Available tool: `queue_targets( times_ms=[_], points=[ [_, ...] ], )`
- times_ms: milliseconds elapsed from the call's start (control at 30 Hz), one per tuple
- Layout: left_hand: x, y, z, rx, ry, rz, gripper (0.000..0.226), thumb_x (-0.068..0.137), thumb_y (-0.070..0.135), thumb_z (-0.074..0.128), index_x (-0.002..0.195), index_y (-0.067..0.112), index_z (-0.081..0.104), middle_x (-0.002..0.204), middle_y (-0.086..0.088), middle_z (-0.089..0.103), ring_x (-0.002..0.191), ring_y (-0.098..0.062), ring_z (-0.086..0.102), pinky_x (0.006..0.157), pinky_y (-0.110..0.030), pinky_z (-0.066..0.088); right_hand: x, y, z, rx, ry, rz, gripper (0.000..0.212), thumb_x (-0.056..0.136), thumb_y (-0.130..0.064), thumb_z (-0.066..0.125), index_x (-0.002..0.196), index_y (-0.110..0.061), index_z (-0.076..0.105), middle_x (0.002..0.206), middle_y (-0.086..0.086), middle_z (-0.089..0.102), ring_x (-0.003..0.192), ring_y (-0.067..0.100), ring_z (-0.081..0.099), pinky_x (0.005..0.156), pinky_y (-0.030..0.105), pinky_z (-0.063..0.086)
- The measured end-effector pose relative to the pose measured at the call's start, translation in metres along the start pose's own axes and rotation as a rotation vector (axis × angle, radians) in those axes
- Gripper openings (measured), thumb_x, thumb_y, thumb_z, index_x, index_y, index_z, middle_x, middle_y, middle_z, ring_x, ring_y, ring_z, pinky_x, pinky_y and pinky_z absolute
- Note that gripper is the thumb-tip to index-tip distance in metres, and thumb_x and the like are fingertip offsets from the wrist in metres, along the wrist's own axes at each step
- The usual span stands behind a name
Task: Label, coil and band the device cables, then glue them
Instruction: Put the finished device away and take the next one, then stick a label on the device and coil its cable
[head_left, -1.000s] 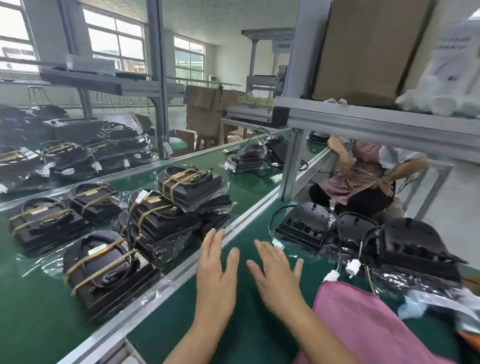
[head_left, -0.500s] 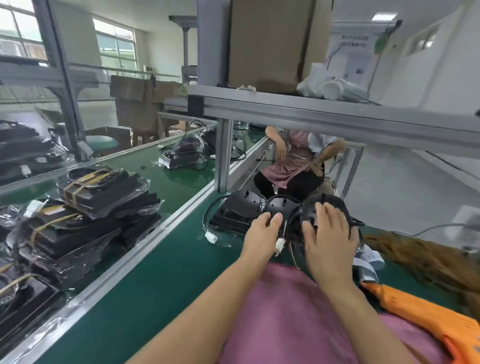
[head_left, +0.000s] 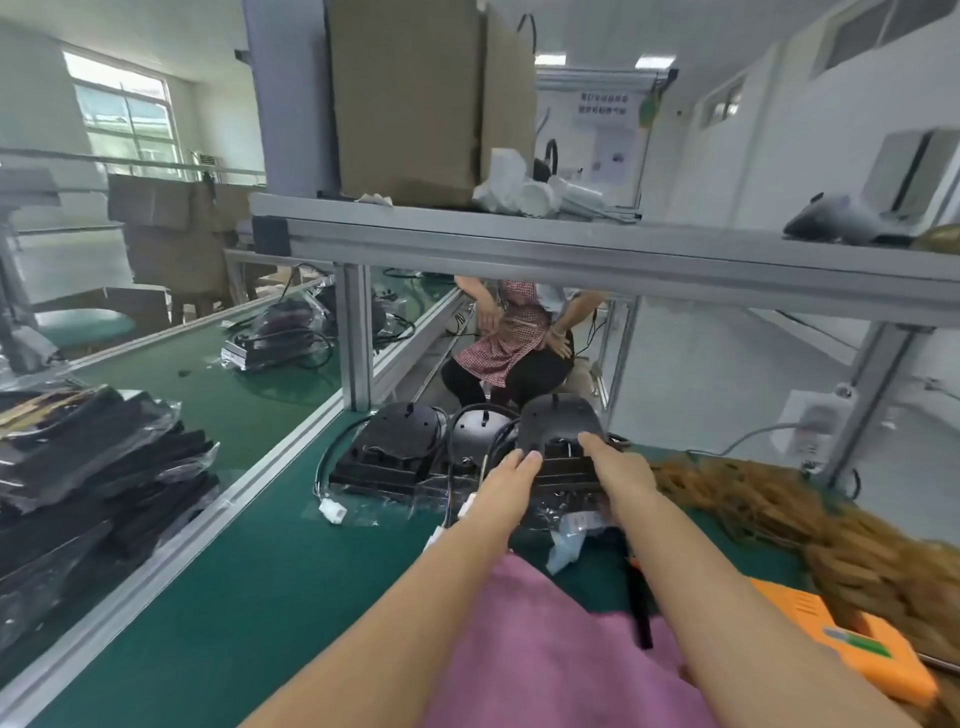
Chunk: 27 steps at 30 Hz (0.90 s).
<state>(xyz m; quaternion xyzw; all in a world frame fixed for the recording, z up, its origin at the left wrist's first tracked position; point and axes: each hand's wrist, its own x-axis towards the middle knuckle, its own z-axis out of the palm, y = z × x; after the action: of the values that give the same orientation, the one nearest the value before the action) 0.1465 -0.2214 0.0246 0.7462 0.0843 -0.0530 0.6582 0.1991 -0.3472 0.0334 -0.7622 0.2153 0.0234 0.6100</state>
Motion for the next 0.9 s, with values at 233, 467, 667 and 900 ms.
queue_targets(
  times_ms=[233,467,667,900],
  points=[
    [-0.007,-0.001,-0.002,-0.33,-0.016,-0.002,0.02,0.098,0.04,0.048,0.098,0.025,0.061,0.099,0.009,0.063,0.086,-0.014,0.058,0.082,-0.026,0.047,-0.015,-0.013,-0.026,0.356,-0.001,0.074,0.024,0.074,-0.022,0.071,0.088,-0.008,0.059,0.086,0.011,0.066,0.07,0.021,0.064,0.041,0.023,0.052],
    [-0.039,0.022,-0.012,-0.596,-0.166,-0.021,0.04,0.09,0.043,0.061,0.12,0.017,0.063,0.107,-0.007,0.074,0.092,-0.024,0.073,0.071,-0.038,0.059,-0.089,0.031,-0.071,0.362,-0.336,-0.078,0.015,0.076,-0.022,0.067,0.083,-0.011,0.06,0.069,0.006,0.064,0.06,0.018,0.065,0.052,0.029,0.054],
    [-0.097,-0.034,-0.027,-0.634,-0.095,0.008,0.039,0.077,0.031,0.069,0.115,0.025,0.065,0.106,-0.008,0.074,0.089,-0.027,0.073,0.062,-0.036,0.059,-0.121,0.088,-0.109,0.073,-0.723,-0.097,0.068,0.054,-0.047,0.083,0.111,-0.014,0.069,0.109,0.005,0.073,0.1,0.018,0.069,0.088,0.034,0.054],
    [-0.127,-0.082,-0.037,-0.494,-0.146,-0.103,0.042,0.079,0.02,0.062,0.121,0.019,0.063,0.112,-0.015,0.071,0.101,-0.033,0.068,0.083,-0.041,0.054,-0.084,0.075,-0.088,-0.015,-0.288,-0.163,0.02,0.101,-0.023,0.046,0.089,-0.01,0.056,0.077,0.005,0.062,0.062,0.014,0.052,0.056,0.022,0.044]
  ],
)
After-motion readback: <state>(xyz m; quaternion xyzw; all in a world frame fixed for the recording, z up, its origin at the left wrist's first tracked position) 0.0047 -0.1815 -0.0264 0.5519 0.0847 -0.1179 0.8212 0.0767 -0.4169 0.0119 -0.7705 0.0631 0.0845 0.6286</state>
